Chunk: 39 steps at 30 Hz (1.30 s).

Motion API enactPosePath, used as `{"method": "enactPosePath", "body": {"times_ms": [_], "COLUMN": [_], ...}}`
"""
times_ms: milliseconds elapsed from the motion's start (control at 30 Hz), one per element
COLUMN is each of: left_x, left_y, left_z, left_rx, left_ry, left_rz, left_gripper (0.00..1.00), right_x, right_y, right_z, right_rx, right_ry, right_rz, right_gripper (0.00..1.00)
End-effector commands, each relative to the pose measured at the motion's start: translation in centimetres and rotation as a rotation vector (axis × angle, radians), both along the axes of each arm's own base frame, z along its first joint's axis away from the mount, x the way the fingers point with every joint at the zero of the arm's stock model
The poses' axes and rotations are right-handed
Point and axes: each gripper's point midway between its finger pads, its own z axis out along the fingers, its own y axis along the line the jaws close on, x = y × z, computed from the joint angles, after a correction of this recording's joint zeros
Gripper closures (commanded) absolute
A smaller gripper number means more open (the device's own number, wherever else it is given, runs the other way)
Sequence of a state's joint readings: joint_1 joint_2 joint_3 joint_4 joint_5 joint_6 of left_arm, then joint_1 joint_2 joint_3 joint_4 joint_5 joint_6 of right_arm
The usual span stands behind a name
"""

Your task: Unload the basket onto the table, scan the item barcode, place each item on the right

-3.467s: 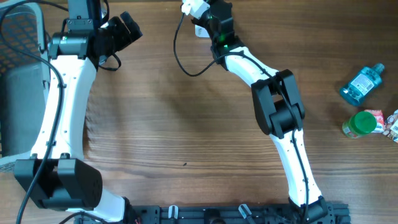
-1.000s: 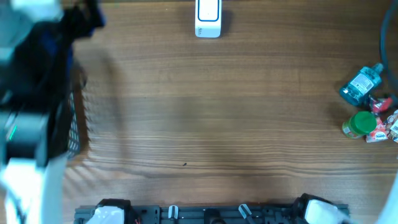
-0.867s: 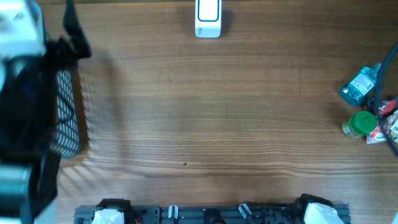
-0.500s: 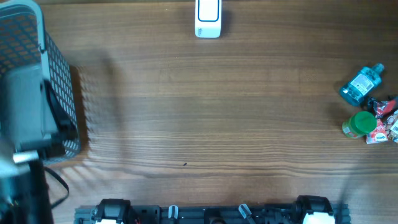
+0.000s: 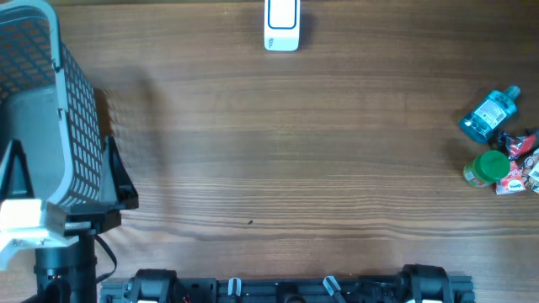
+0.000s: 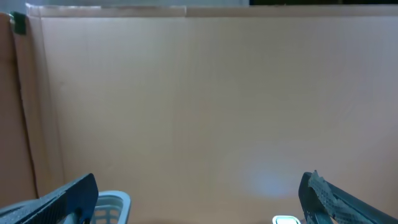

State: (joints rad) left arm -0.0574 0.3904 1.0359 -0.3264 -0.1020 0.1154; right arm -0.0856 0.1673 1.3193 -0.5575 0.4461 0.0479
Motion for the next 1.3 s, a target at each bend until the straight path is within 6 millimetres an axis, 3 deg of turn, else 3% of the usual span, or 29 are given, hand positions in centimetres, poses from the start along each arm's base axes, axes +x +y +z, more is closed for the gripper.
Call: {"method": "enactPosePath", "body": {"times_ms": [0,100,200,233,367,667,800,933,1100,1167,1267], "left_x": [-0.7,-1.9,-4.0,-5.7,-8.7,-11.2,-11.2,-12.1,-13.1,-13.4,-13.7], "left_y": [1.0,2.0,-0.6,-2.7,-4.4,-5.1,-5.2,-5.4,-5.2,-5.1,-5.2], "left_z": [0.9,1.1,0.8,0.3,-0.9,-0.7,-0.7,0.7,1.9,2.3,2.5], "left_rx": [-0.013,-0.02,-0.029,0.002,0.048,0.022,0.025,0.043,0.052,0.055,0.056], "left_ry": [-0.041,-0.066,-0.093,-0.121,-0.185,-0.241,-0.24,-0.31,-0.375,-0.397,-0.409], "left_rz": [0.056,0.118,-0.023,-0.125,-0.193,-0.255,-0.261,-0.262,-0.248,-0.243,-0.264], "left_gripper": [0.0,0.0,0.0,0.0,0.0,0.0,0.0,0.0,0.0,0.0,0.0], "right_x": [-2.0,-2.8,-2.8,-2.8,-2.8,-3.4,-3.2,-3.3,-3.1,-2.4,0.5], "right_y": [0.7,1.0,1.0,1.0,1.1,2.2,2.7,2.7,4.3,4.2,4.7], "right_z": [-2.4,-2.8,-2.8,-2.8,-2.8,-2.2,-2.1,-2.1,-0.8,-0.7,-1.9], "right_rx": [0.016,0.038,0.033,0.039,0.042,0.009,-0.007,-0.008,0.069,0.122,0.1], "right_ry": [-0.058,-0.095,-0.094,-0.1,-0.1,-0.116,-0.11,-0.112,-0.238,-0.279,-0.209], "right_rz": [0.048,0.083,0.08,0.086,0.087,0.092,0.114,0.111,0.303,0.353,0.384], "right_gripper": [0.0,0.0,0.0,0.0,0.0,0.0,0.0,0.0,0.0,0.0,0.0]}}
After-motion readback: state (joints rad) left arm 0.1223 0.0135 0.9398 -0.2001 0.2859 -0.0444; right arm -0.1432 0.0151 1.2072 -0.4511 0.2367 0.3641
